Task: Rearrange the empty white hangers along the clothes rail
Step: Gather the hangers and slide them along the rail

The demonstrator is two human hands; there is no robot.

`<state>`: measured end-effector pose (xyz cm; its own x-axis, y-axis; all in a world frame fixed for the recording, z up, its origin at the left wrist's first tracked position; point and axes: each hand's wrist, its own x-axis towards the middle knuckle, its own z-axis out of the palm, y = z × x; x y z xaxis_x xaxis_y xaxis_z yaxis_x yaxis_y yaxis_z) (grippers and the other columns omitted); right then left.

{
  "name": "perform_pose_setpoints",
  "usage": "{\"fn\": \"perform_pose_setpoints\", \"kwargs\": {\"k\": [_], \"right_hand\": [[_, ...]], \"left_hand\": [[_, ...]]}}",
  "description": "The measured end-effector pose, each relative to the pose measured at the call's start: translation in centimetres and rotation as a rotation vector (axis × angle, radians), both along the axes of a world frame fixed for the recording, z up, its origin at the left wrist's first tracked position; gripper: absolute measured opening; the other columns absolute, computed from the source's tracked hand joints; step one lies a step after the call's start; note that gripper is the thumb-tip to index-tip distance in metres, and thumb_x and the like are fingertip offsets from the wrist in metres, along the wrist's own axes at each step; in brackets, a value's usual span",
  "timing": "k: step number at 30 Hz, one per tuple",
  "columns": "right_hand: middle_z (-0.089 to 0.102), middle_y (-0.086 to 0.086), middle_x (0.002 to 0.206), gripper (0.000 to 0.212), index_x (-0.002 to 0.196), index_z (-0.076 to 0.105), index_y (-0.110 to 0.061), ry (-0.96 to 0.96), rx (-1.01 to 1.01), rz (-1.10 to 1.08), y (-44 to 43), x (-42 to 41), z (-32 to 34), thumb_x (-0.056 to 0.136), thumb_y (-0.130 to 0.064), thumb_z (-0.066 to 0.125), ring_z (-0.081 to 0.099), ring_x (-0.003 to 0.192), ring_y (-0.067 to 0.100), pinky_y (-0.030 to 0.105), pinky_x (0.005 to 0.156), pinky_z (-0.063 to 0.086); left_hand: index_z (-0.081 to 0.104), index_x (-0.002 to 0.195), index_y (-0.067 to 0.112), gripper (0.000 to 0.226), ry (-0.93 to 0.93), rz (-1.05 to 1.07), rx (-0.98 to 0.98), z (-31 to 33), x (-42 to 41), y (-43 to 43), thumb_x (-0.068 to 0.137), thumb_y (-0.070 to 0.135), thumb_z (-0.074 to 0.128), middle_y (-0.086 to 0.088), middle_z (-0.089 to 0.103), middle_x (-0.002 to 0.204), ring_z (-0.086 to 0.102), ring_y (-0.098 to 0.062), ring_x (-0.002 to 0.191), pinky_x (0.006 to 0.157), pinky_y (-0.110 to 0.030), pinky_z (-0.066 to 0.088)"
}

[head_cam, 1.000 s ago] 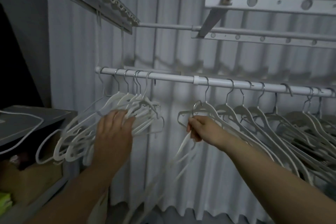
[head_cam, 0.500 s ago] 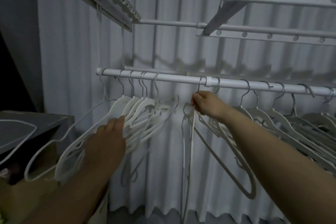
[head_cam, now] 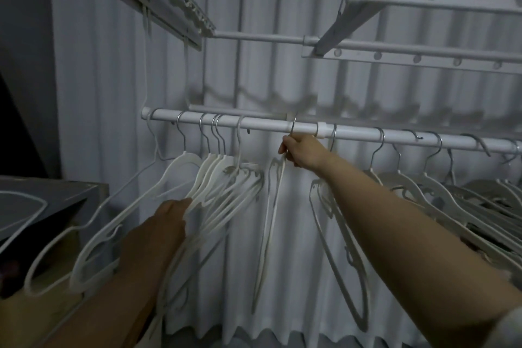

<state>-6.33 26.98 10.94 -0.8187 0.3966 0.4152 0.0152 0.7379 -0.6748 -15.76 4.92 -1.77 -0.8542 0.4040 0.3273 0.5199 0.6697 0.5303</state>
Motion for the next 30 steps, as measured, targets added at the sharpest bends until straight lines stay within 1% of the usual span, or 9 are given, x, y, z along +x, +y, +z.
{"fn": "perform_pose_setpoints", "kwargs": {"k": [2,5,8,13,16,19,21,25,30], "right_hand": [[0.041,0.004,0.056,0.044,0.057,0.046,-0.015,-0.013,-0.026,0.009,0.0,-0.3,-0.6,0.099,-0.014,0.030,0.037,0.050,0.013,0.006,0.033,0.029],[0.040,0.004,0.055,0.044,0.058,0.046,-0.014,-0.019,-0.073,0.006,0.2,-0.3,-1.3,0.099,-0.014,0.030,0.035,0.048,0.013,0.006,0.032,0.028],[0.041,0.004,0.056,0.041,0.062,0.049,-0.010,-0.025,-0.071,-0.024,0.3,0.0,-1.6,0.099,-0.015,0.032,0.037,0.049,0.014,0.006,0.033,0.030],[0.058,0.005,0.069,0.027,0.100,0.057,0.000,-0.029,0.048,-0.124,0.2,0.9,-1.7,0.096,-0.021,0.040,0.053,0.066,0.020,0.026,0.071,0.039],[0.066,0.017,0.102,0.030,0.111,0.056,-0.001,-0.019,0.148,-0.206,0.4,2.3,-2.1,0.095,-0.023,0.043,0.060,0.098,0.029,0.026,0.076,0.038],[0.067,0.017,0.106,0.027,0.110,0.058,-0.004,0.044,0.264,-0.259,0.9,4.8,-2.3,0.093,-0.020,0.045,0.059,0.102,0.031,0.026,0.074,0.039],[0.066,0.015,0.106,0.025,0.110,0.059,-0.005,0.098,0.324,-0.318,1.4,6.9,-2.4,0.093,-0.017,0.045,0.058,0.102,0.030,0.027,0.072,0.037],[0.062,0.016,0.114,0.028,0.114,0.059,-0.005,0.164,0.405,-0.445,4.0,11.2,-2.9,0.090,-0.013,0.047,0.052,0.111,0.031,0.031,0.089,0.037],[0.051,0.017,0.129,0.032,0.120,0.056,-0.004,0.039,0.397,-0.612,8.7,17.1,-4.6,0.089,-0.013,0.051,0.042,0.122,0.032,0.029,0.099,0.028]], "left_hand": [[0.045,0.129,0.000,0.041,-0.011,-0.046,0.072,0.0,-0.2,-0.3,0.092,0.018,0.039,-0.018,0.049,0.130,0.047,-0.031,0.118,0.100,-0.034,0.032],[0.051,0.125,0.008,0.047,0.172,-0.094,0.170,-0.2,2.4,-1.4,0.085,0.029,0.036,-0.003,0.051,0.116,0.051,-0.026,0.110,0.090,-0.028,0.031],[0.059,0.117,0.005,0.040,0.294,-0.050,0.175,-0.1,3.1,-1.6,0.087,0.020,0.039,-0.013,0.060,0.119,0.056,-0.032,0.107,0.090,-0.034,0.037],[0.063,0.111,0.005,0.027,0.347,-0.017,0.216,1.5,3.8,-1.3,0.088,0.003,0.049,-0.016,0.060,0.118,0.054,-0.034,0.107,0.094,-0.041,0.039],[0.065,0.105,0.007,0.024,0.377,-0.101,0.307,2.8,5.1,-1.1,0.088,0.019,0.052,-0.012,0.060,0.110,0.054,-0.028,0.099,0.086,-0.037,0.038],[0.067,0.095,0.012,0.053,0.439,-0.210,0.362,4.3,7.2,0.2,0.074,0.048,0.034,-0.001,0.060,0.095,0.056,-0.024,0.089,0.081,-0.031,0.038],[0.067,0.095,0.014,0.060,0.435,-0.259,0.388,4.6,9.0,1.9,0.067,0.052,0.030,0.007,0.058,0.092,0.053,-0.016,0.089,0.079,-0.021,0.033],[0.068,0.095,0.017,0.058,0.443,-0.400,0.463,4.6,12.3,5.8,0.066,0.051,0.032,0.016,0.055,0.089,0.045,0.006,0.086,0.072,-0.009,0.029],[0.064,0.106,0.019,0.062,0.359,-0.530,0.487,4.1,16.3,11.0,0.066,0.053,0.032,0.028,0.049,0.094,0.050,0.003,0.091,0.077,-0.005,0.033]]}}
